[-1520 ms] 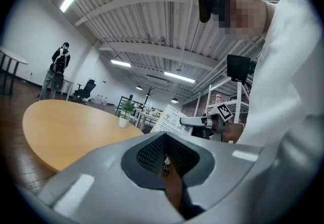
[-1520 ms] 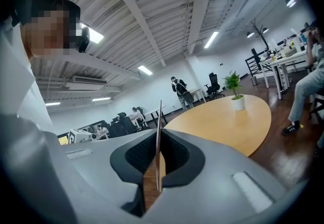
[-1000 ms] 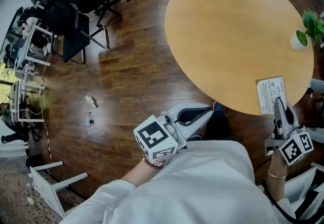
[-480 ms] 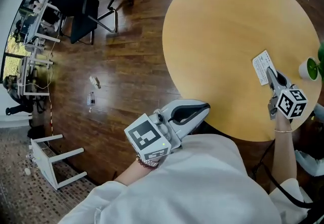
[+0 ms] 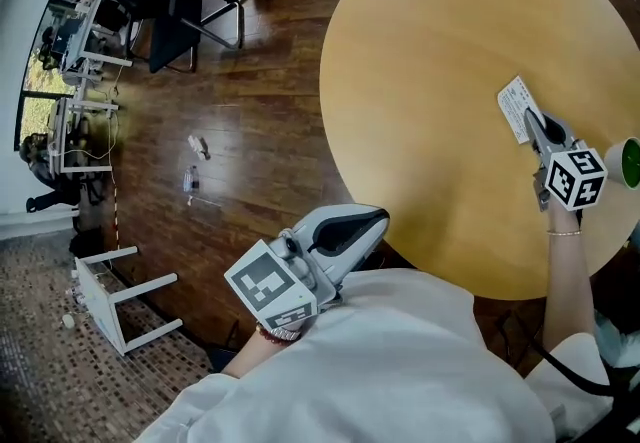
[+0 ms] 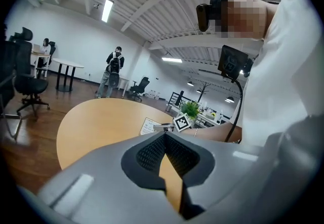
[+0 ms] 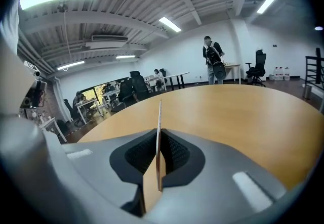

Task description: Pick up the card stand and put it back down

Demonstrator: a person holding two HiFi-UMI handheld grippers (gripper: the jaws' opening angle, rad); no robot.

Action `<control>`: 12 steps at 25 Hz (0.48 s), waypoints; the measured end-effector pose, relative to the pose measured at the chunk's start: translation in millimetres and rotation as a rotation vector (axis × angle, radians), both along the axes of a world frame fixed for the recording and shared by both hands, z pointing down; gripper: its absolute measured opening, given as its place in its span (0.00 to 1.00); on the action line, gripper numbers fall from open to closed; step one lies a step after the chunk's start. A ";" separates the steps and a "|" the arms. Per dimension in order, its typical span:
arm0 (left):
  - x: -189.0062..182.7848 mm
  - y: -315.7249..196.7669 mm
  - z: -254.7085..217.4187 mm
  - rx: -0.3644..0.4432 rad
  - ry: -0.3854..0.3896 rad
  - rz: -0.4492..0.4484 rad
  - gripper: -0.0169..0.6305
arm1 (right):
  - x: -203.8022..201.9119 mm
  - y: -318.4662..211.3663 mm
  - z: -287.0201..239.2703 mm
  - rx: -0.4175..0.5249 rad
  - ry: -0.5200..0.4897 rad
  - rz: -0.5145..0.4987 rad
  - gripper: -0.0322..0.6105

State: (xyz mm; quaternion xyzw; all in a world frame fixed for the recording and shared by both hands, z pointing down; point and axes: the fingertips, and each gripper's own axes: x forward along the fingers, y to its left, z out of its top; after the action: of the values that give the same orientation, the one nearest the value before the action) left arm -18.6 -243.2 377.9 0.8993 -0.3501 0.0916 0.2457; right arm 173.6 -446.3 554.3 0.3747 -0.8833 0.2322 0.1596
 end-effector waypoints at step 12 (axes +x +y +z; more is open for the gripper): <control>0.7 10.5 7.0 0.006 0.035 0.070 0.03 | 46.2 51.2 23.0 -0.022 -0.021 0.220 0.27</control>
State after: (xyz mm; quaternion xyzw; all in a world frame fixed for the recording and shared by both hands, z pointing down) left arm -17.9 -232.7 384.9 0.9131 -0.3145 0.0834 0.2457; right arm 219.8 -395.1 577.3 0.4651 -0.8358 0.2620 0.1280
